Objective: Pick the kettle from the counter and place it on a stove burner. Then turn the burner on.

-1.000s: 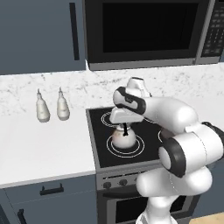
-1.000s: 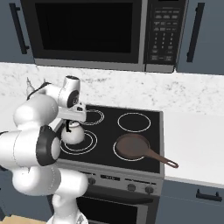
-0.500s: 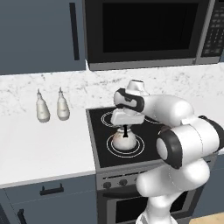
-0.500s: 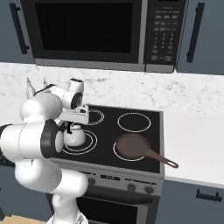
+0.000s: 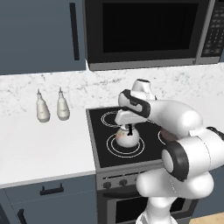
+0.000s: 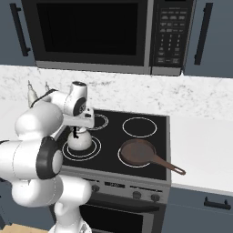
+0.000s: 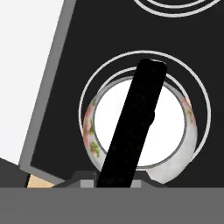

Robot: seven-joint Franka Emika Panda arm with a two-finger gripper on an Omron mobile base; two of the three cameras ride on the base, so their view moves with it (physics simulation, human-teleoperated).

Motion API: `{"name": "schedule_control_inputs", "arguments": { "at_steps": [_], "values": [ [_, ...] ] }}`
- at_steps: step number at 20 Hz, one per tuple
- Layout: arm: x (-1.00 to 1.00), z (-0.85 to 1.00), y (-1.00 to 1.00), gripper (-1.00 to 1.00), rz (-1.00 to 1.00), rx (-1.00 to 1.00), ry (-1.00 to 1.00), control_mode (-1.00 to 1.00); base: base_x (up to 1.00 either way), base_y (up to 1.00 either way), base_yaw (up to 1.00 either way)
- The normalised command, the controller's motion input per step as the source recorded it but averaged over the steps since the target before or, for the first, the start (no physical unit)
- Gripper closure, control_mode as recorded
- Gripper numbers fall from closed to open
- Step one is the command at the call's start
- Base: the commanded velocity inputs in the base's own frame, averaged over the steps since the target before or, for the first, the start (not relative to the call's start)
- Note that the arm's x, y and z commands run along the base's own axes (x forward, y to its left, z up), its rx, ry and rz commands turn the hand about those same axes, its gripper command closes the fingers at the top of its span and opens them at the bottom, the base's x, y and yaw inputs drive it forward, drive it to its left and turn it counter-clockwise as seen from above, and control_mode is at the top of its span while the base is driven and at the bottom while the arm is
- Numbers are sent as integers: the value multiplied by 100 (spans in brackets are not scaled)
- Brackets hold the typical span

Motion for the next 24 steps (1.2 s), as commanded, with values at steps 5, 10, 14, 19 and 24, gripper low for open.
{"name": "schedule_control_inputs", "arguments": {
  "at_steps": [5, 10, 14, 19, 24],
  "values": [
    [0, -5, 0, 100, 11, 0, -12, -100, 0, 0, 0],
    [0, -13, 0, 100, 8, 0, 0, -100, 0, 0, 0],
    [0, -20, 0, 100, 3, 0, 6, -100, 0, 0, 0],
    [0, -25, 0, 100, 1, 0, 8, -100, 0, 0, 0],
    [0, -11, 0, 100, 0, 0, 0, -100, 0, 0, 0]
  ]
}}
